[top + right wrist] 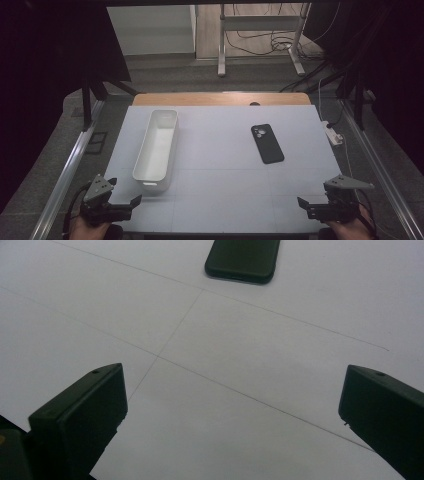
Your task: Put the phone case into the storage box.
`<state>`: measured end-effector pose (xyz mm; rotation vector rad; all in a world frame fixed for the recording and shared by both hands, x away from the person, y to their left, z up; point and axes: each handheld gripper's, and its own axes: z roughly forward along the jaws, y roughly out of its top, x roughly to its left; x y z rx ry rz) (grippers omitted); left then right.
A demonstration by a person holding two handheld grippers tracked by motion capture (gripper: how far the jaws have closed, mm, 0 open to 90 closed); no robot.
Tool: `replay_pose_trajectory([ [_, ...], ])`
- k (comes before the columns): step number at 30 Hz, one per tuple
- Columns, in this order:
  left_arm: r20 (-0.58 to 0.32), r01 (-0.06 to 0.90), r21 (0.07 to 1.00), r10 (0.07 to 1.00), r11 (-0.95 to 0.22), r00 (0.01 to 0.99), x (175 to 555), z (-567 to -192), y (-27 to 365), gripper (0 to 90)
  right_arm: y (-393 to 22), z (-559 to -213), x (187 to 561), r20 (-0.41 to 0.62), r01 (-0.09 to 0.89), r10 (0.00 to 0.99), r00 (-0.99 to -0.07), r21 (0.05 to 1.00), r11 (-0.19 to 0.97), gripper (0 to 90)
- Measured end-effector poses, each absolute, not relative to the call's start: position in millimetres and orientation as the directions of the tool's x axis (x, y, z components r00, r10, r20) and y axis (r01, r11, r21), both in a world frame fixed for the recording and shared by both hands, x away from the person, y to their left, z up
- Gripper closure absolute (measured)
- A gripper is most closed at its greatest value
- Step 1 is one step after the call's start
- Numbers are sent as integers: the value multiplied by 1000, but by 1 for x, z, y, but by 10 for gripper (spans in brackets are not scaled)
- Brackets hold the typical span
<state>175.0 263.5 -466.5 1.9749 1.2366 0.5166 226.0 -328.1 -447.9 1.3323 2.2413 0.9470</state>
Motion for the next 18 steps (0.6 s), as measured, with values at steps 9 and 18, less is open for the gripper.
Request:
replay_pose_trajectory([
  [9,-63,592,768,891,-245,450,173,-466,266,13,-326,-449,227,23,627,861,-508,694,352,0],
  [18,-50,576,771,876,-272,479,172,-466,264,16,-326,-449,228,25,630,861,-509,692,353,0],
])
